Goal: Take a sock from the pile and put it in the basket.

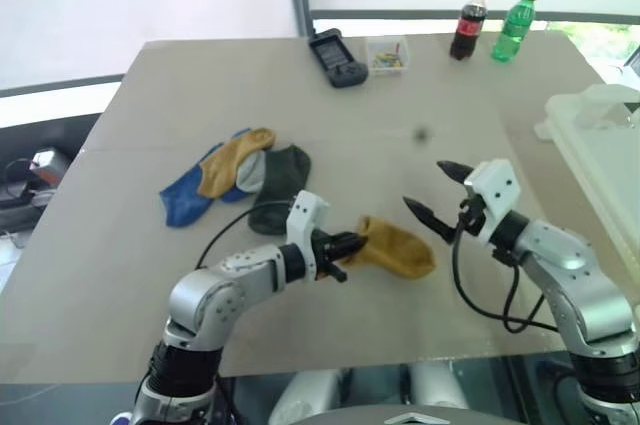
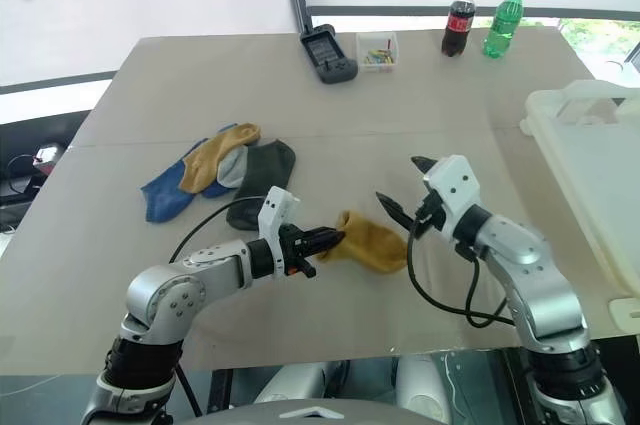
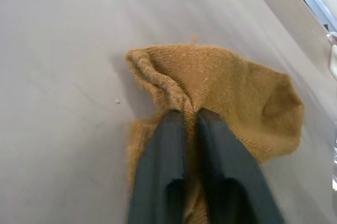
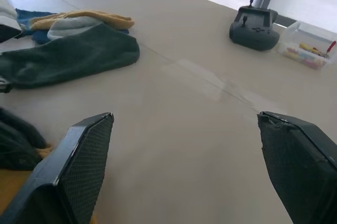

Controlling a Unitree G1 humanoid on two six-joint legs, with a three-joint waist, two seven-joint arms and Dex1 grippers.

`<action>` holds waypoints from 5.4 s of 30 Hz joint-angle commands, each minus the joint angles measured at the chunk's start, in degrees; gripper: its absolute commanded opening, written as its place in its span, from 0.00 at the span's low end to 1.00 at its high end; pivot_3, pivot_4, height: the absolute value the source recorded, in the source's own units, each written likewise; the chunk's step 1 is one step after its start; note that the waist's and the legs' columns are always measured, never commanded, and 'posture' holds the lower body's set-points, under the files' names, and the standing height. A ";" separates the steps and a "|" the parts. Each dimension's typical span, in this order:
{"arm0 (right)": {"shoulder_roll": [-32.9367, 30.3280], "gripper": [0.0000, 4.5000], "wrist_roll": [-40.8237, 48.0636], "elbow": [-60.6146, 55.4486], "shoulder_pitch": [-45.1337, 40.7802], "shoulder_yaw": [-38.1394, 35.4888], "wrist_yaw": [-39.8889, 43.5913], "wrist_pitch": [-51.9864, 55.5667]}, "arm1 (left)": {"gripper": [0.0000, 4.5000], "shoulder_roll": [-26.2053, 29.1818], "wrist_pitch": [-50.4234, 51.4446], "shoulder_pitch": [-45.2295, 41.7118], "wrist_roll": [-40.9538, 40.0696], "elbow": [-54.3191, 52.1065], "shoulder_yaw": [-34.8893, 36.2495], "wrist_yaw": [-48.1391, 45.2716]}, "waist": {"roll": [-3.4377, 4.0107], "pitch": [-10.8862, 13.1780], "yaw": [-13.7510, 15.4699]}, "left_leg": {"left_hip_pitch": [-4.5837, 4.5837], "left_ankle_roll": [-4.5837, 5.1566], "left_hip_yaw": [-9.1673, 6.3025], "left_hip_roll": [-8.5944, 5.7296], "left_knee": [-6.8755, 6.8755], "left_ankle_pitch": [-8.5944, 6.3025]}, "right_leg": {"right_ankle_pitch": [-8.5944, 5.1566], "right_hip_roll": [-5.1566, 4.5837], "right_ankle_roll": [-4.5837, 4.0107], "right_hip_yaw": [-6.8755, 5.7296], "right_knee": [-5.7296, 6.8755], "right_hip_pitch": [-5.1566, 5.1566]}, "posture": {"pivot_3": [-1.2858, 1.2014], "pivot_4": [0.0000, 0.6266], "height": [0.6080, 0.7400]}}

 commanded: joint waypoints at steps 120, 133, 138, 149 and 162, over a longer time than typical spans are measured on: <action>2.71 0.63 -2.97 4.39 -6.82 18.21 15.95 -5.13 | 0.00 13.85 7.36 -2.54 -63.80 3.18 13.89 5.65 | -0.28 0.41 0.72 | 0.83 0.07 0.91 0.71 -0.08 -0.59 | 0.01 0.72 0.00 0.59 -0.26 0.42 | 0.52 0.24 1.00; -8.33 0.63 -0.03 -0.56 0.92 10.28 17.11 -0.39 | 0.00 6.05 5.03 -14.24 -50.23 13.23 -3.09 16.55 | -0.29 0.42 1.39 | 0.82 0.14 1.10 0.66 0.02 -0.63 | 0.02 0.69 -0.01 0.73 -0.19 0.43 | 0.52 0.24 1.00; -18.90 0.63 -7.20 -4.29 11.31 4.12 15.58 -3.57 | 0.00 3.00 5.41 -17.43 -34.30 21.57 -9.88 12.15 | -0.31 0.43 1.64 | 0.77 0.15 1.16 0.62 0.04 -0.63 | 0.02 0.69 0.00 0.79 -0.16 0.33 | 0.52 0.24 1.00; -15.49 0.63 -1.88 -16.04 18.06 -7.80 7.94 3.21 | 0.33 -3.87 -2.23 -21.88 -14.55 25.08 -12.74 -4.91 | -0.48 0.48 1.44 | 0.68 0.15 1.21 0.70 0.08 -0.63 | 0.02 0.69 0.02 0.80 -0.16 0.30 | 0.52 0.24 1.00; -10.72 0.63 0.70 -10.26 2.97 2.72 6.60 9.07 | 0.40 8.46 -5.17 -12.66 -7.84 6.38 -11.06 -18.77 | -0.63 0.66 1.39 | 0.63 0.16 1.12 0.70 0.03 -0.63 | 0.02 0.69 0.01 0.71 -0.23 0.22 | 0.52 0.24 1.00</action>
